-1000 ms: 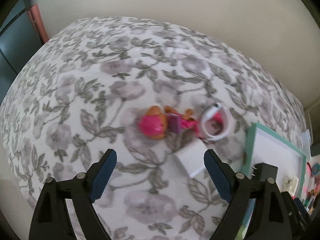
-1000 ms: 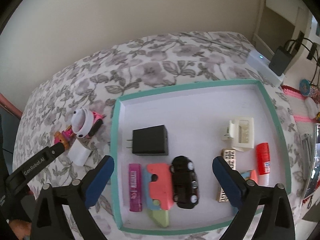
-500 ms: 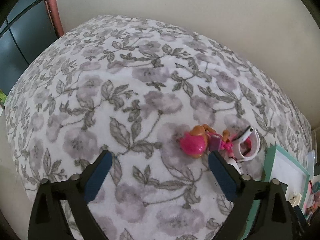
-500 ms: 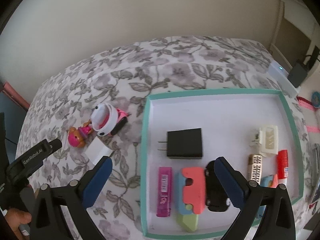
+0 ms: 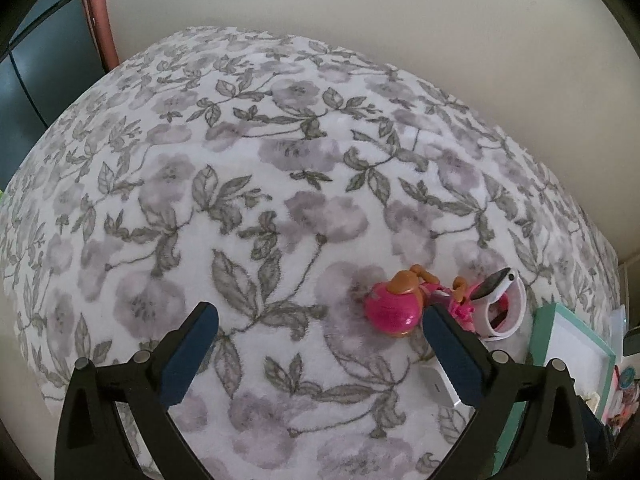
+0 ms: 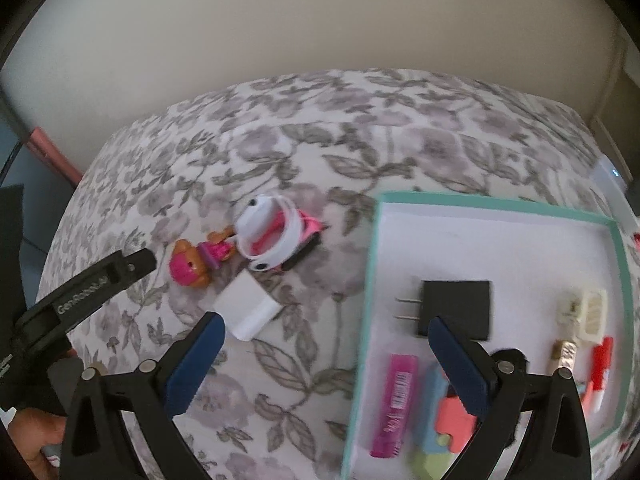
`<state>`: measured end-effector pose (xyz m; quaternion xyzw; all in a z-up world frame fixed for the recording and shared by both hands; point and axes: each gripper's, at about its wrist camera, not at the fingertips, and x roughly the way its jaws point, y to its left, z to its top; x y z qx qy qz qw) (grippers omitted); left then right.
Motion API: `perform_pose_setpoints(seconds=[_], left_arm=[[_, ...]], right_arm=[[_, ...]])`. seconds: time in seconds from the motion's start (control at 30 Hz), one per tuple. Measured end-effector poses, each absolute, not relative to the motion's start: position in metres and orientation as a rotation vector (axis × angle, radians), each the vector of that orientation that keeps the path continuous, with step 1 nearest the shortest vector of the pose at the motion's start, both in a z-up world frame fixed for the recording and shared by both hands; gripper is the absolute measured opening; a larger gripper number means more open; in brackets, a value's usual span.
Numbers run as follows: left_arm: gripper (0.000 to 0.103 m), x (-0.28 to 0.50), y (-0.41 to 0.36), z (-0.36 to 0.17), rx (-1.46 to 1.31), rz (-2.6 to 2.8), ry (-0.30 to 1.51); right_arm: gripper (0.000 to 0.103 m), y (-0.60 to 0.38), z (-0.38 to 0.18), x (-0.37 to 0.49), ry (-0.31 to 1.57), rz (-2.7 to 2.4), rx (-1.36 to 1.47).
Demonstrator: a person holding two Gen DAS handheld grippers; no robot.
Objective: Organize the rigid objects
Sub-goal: 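Move both grippers back from the tray over the pink doll and white charger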
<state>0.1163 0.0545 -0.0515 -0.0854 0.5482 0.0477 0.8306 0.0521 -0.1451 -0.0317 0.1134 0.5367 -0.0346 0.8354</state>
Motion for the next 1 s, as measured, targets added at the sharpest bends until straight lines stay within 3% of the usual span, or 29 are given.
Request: perform_pose_setpoints(seconds=[1.0], left_arm=[[0.102, 0.140, 0.070, -0.078, -0.245, 0.058, 1.246]], right_arm=[[0.103, -0.093, -0.099, 0.103, 1.250, 0.027, 0.188]])
